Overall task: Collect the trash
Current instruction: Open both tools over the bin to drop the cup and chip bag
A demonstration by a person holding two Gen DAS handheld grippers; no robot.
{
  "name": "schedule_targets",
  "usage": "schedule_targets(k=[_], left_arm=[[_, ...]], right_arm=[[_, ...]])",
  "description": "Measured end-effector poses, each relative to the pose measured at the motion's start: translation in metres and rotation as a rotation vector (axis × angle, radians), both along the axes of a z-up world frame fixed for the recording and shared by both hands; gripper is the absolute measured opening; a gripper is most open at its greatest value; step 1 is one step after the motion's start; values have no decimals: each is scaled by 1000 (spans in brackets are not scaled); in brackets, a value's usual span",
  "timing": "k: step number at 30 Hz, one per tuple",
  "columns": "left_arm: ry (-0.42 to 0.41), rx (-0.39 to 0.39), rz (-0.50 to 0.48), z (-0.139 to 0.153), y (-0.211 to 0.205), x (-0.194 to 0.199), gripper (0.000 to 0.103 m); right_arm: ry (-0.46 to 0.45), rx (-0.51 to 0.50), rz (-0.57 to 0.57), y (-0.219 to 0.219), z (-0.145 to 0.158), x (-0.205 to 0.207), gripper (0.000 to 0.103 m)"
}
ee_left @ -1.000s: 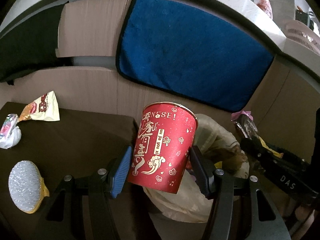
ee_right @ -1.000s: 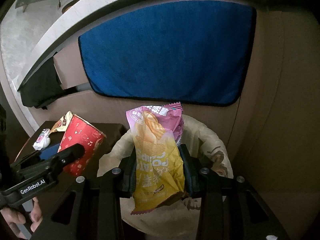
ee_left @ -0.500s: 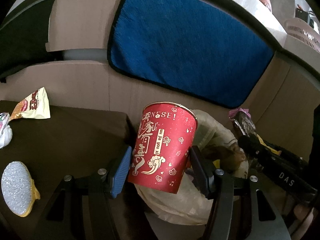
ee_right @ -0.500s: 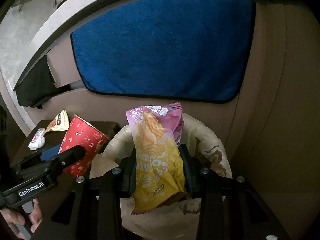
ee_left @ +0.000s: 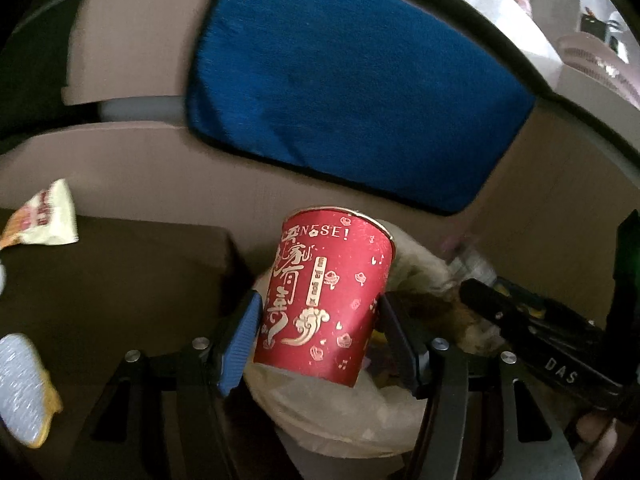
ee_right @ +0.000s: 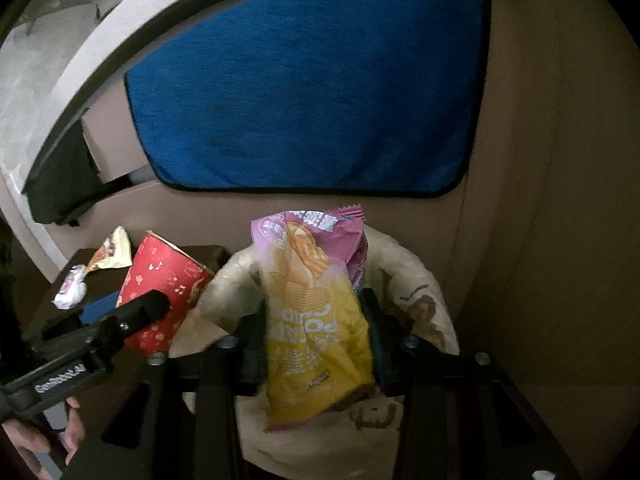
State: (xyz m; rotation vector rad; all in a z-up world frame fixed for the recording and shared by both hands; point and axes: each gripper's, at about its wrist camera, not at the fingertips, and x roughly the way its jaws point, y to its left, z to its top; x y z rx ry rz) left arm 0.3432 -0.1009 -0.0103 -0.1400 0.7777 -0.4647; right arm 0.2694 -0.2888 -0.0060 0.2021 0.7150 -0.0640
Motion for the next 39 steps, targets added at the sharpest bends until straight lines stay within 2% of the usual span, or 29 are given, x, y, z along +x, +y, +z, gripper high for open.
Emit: schedule_targets(k=[1,2,10,17,25,29,36,39], left_arm=[[5,-2,5,-1,1,2,61],[-2,-10,22,-1,5,4,63],[-20,-68,21,16,28,-2,63],[-30,-87,86,28,72,-20,63],[-10,-59,165,27,145,-52,63],[-12,-51,225,26,190,-69,63],[2,8,290,13,252,-99,63],[34,2,292,0,270,-107,63]], right_arm=[[-7,-2,-12,-1,0,-1,63],[-13,1,-20,-2,1,-3,65],[-19,24,-31,-5,6,-11,65],[-52,12,-8,13,20,-23,65],[-108,7,72,67,40,-35,65],[-103,16,114,99,43,-38,66],[-48,54,202,164,26,-51,66],[-26,43,245,192,15,-54,66]])
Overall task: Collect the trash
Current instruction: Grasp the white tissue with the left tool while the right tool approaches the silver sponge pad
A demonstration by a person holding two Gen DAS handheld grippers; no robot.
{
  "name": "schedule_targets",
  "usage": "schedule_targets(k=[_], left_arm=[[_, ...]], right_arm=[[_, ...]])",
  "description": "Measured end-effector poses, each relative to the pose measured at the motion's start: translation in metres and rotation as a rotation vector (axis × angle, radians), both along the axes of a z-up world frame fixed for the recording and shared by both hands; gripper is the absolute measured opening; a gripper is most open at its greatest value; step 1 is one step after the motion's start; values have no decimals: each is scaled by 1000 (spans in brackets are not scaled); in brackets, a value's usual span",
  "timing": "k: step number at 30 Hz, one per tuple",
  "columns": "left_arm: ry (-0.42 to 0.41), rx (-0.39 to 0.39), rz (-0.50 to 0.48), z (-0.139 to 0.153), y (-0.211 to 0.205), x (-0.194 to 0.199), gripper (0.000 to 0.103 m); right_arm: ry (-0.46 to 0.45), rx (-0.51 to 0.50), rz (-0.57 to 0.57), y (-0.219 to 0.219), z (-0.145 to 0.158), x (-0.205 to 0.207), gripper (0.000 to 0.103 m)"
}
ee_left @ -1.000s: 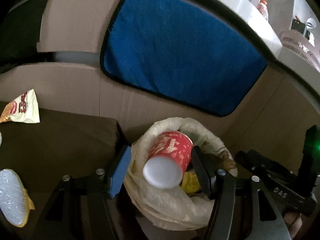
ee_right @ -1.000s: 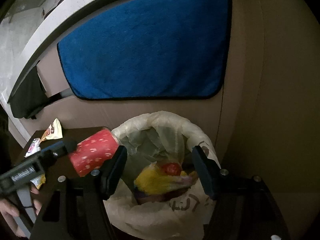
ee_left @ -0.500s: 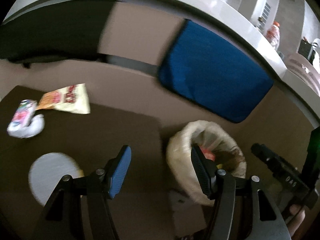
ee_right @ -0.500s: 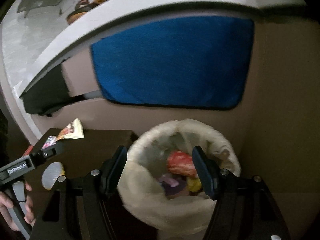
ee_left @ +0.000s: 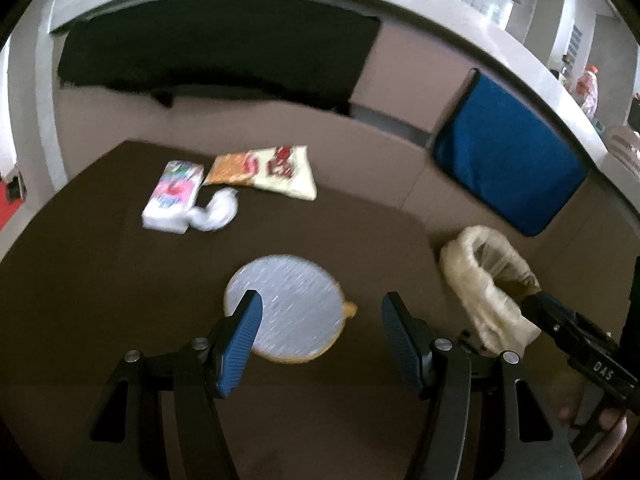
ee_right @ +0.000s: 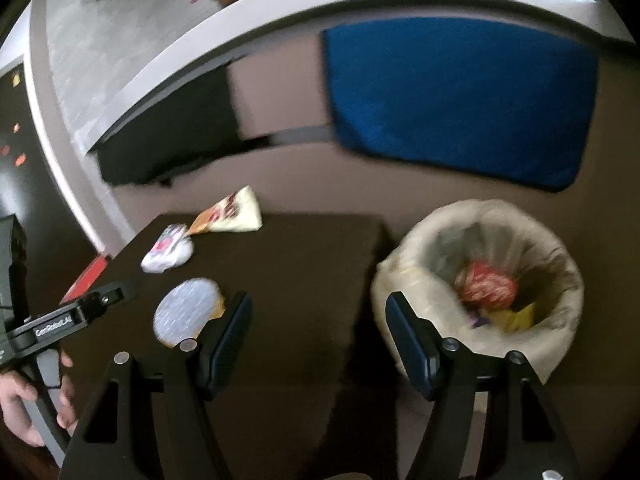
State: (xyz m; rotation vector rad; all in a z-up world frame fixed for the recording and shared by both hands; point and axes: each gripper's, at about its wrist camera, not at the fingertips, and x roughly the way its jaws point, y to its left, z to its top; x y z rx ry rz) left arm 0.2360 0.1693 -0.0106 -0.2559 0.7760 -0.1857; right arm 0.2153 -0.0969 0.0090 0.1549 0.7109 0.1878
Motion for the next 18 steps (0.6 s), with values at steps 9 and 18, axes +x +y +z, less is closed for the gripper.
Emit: schedule_targets(k=[9,18], left_arm=[[57,-47,58,-34,53,-13,63],[67,-66,115,-47,96,-21,63]], right_arm=[[58,-48,134,68,-26,5,66],[121,-61,296,122,-58,39,66]])
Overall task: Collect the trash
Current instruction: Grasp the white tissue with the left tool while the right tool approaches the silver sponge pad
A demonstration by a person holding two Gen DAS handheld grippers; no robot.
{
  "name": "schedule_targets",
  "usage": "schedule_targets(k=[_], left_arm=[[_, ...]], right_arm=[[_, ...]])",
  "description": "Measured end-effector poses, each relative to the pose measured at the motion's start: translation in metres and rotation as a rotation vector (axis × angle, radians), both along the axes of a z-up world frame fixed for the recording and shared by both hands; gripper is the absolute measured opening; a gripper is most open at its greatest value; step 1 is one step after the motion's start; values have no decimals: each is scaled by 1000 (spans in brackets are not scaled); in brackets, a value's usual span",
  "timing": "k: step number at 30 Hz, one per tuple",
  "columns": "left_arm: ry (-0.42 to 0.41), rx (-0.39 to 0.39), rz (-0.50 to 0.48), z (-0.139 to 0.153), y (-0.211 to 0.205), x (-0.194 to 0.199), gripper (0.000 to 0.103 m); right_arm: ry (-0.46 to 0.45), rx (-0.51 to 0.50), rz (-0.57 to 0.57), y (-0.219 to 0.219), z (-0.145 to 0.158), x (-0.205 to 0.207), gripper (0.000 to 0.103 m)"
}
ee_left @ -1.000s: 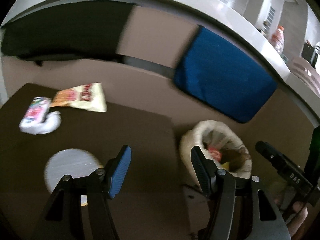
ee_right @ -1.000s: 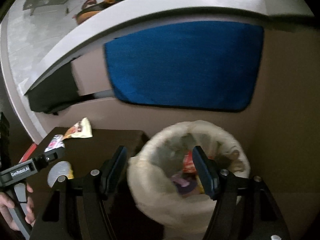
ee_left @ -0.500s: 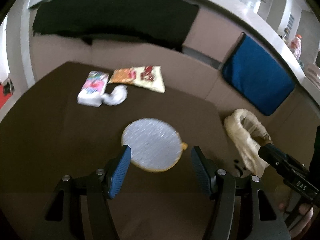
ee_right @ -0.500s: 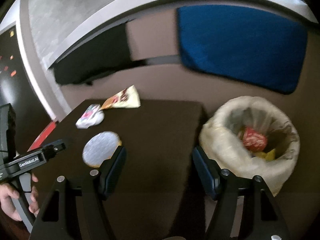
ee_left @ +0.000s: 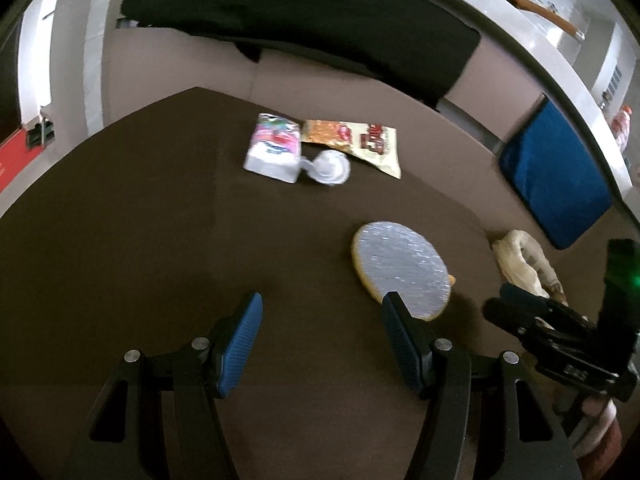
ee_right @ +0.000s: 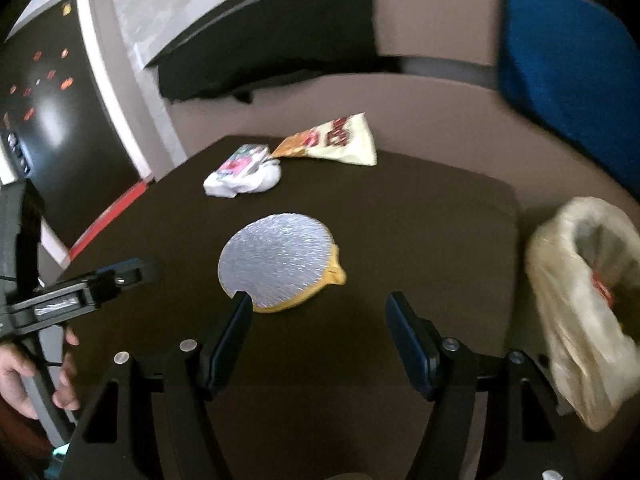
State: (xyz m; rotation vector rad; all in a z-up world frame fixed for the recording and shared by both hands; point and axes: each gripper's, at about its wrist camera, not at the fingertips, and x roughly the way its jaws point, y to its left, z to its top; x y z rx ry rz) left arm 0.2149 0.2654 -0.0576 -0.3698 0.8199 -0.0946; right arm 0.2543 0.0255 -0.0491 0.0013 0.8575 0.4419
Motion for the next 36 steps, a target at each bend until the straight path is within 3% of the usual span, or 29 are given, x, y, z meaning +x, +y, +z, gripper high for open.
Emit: schedule_targets(k=[6,10,14,17,20,23,24,26,29,32,36], left_arm=[[-33,13,-3,5,15,16,63],[-162,101,-61,20,3,43,63],[-211,193,-139,19,-18,84,62],[-191,272,-141,13,-32,116,61],[-122,317,-142,3,-41,147,57],[-54,354,-139,-9,-47,168,47],[-32,368,-141,-13,-49,171,39],[2,380,-155,-18,-53,176,27],[-1,383,-153,-17,-54,175,23],[4,371,-143,-16,-51,172,11],[-12,364,-141,-11,-48,158,7]], right_arm=[[23,-37,30,19,-18,23,66],[-5,-25,21,13,-19,23,66],[-61,-19,2,2,-11,20,66],[-94,-12,-10,-6,-4,18,66],[-106,-10,-21,-13,-2,19,66],[-86,3,-27,-21,-6,23,66],[-80,4,-29,-22,-9,25,66],[-58,7,-34,-26,-15,28,66],[-20,21,-29,-30,-24,32,66],[-11,45,-31,-30,-25,34,66],[6,68,-23,-25,-25,33,66]])
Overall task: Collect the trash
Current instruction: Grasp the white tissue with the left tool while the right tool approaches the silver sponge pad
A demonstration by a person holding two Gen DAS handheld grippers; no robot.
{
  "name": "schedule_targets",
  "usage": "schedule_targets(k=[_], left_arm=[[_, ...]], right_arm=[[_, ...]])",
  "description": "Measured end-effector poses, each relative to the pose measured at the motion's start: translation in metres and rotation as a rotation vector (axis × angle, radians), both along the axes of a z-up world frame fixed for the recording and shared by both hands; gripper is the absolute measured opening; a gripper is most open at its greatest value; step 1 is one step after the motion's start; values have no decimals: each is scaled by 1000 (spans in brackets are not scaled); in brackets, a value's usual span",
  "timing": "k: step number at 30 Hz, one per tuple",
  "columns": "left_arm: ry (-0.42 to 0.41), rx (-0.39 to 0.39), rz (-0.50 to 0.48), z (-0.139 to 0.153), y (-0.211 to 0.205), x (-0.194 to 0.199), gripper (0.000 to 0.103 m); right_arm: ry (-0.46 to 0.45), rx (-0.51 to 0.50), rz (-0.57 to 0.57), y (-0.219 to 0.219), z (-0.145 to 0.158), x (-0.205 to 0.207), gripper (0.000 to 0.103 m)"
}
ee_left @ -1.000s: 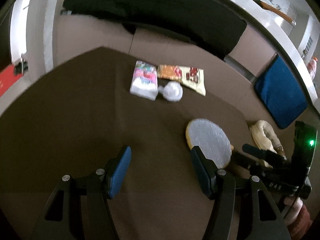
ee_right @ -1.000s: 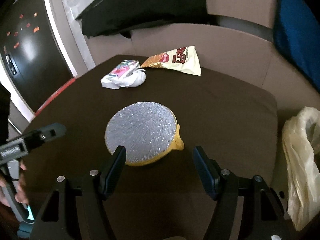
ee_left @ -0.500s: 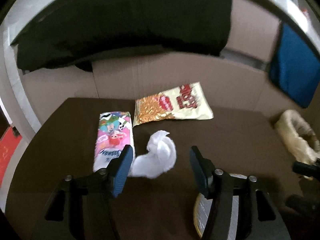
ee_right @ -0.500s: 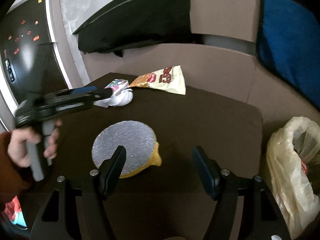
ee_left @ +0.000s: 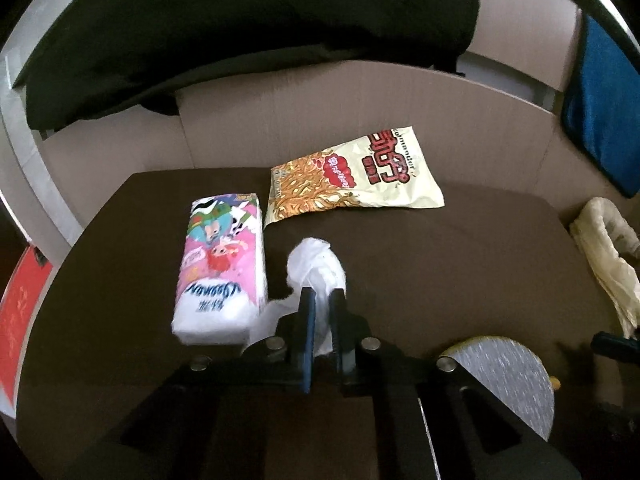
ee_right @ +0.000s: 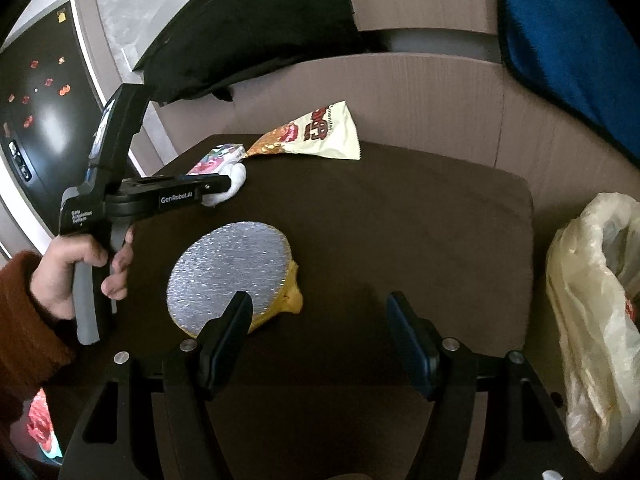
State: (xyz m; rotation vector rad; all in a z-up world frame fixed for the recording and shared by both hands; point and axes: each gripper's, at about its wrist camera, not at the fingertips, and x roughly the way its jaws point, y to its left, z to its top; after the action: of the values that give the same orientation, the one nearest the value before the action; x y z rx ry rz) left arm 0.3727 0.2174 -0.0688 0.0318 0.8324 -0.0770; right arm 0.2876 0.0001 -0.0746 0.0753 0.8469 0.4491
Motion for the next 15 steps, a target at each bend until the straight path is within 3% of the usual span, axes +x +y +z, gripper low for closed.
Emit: schedule_targets(k=[4,11,15], left_arm=[[1,-74,12,10,11,-27,7],[1,-286,63,26,52,-117,7],[12,-325,84,22,69,-156,7]], right_arm=[[29,24,-7,2,-2,1,66],[65,25,14,16,-3,7,66],[71,-19,44,38,-8,19,66]])
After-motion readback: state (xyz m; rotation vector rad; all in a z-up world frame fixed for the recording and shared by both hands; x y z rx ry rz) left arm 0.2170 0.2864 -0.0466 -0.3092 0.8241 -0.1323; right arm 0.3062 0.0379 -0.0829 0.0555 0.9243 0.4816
